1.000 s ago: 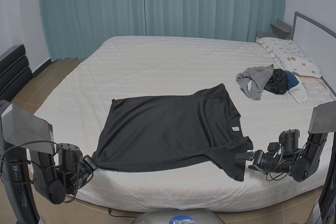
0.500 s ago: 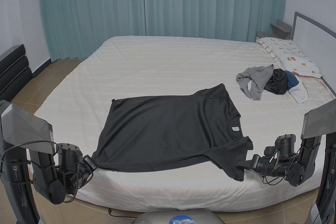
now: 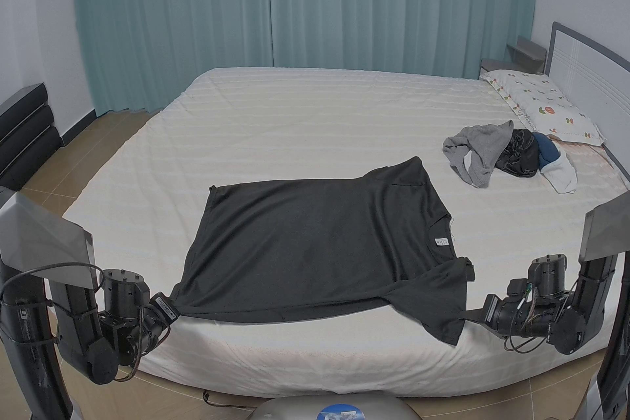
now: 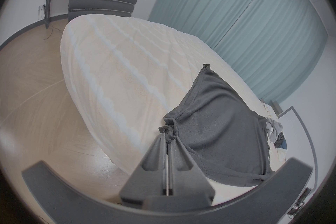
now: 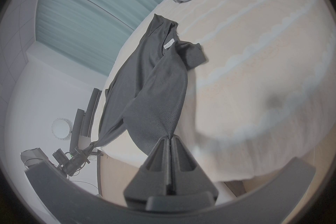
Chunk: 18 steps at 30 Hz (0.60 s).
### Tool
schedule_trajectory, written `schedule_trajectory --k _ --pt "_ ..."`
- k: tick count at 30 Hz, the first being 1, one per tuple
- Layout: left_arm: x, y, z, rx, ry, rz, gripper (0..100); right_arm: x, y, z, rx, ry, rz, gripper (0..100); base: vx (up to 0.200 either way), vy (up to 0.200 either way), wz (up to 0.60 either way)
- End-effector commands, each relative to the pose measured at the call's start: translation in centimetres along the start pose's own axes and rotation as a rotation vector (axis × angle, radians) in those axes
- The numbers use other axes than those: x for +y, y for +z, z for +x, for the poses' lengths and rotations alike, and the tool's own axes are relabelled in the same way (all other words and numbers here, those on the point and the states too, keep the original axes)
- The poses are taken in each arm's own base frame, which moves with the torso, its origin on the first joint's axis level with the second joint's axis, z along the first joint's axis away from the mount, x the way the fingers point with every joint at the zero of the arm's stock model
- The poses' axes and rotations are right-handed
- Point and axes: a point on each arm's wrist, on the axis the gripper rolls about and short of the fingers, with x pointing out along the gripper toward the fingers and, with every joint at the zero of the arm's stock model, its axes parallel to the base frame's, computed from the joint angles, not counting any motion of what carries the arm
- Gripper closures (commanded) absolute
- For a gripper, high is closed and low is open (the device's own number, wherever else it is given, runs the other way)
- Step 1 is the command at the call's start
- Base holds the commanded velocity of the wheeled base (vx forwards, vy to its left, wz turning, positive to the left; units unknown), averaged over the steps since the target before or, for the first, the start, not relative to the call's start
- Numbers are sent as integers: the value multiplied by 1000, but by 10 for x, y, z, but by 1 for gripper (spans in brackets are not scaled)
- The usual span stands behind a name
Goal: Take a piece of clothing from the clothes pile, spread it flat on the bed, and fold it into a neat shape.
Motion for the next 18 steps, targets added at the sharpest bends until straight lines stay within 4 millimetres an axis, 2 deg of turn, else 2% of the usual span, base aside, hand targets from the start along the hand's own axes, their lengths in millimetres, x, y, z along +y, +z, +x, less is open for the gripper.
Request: schedule_trajectory --k 1,9,18 --pt "5 4 -4 -11 16 32 100 7 -3 -32 -38 12 -1 100 0 0 0" --pt "0 17 -22 -67 -29 37 100 6 -6 -60 -83 5 17 100 0 0 0" --pt "5 15 -28 -62 -8 90 100 2 -10 -70 -70 -30 24 100 0 0 0"
